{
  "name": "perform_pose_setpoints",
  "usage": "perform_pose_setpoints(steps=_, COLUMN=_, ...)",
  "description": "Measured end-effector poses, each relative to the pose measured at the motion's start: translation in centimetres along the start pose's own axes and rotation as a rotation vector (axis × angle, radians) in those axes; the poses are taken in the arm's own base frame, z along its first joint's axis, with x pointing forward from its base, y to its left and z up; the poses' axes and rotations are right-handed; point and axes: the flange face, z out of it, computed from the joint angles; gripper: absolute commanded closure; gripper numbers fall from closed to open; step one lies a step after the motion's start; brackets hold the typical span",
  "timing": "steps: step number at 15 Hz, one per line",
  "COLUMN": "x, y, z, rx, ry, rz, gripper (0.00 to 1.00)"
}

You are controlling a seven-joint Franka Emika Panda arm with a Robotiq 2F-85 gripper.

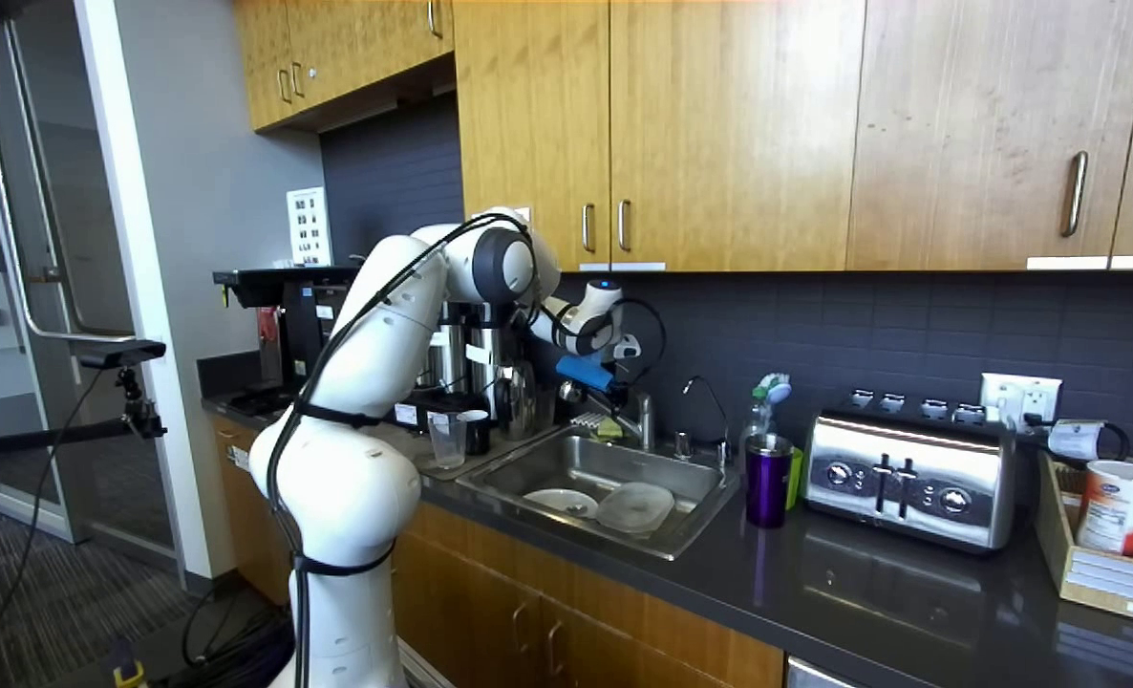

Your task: Move the faucet head to the left and then push the faucet handle upwards

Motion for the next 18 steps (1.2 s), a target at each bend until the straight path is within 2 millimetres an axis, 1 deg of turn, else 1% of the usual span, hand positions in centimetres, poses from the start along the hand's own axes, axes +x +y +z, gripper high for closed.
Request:
perform_pose_setpoints(steps=3, x=-1.8, y=0.9, z=-0.8, rx=-0.02, ry=-0.03, rz=0.037, gripper=0.0)
perform_pose_setpoints(steps=6, x=-4.8, y=1.8, z=-1.7, rx=-0.046, ry=-0.068, rz=0.064, gripper=0.0)
perform_pose_setpoints(steps=9, x=-8.0, y=2.5, z=-3.0, rx=-0.07, ry=-0.097, rz=0.077, gripper=0.0)
perform_pose_setpoints(steps=12, x=-10.4, y=3.1, z=-4.6, rx=-0.095, ry=-0.107, rz=0.084, gripper=0.0)
perform_pose_setpoints(steps=15, x=-11.9, y=3.7, z=-6.2, rx=-0.111, ry=-0.089, rz=0.089, gripper=0.0)
perform_pose_setpoints(steps=18, x=-12.0, y=3.8, z=-7.8, rx=-0.115, ry=-0.046, rz=0.089, gripper=0.0)
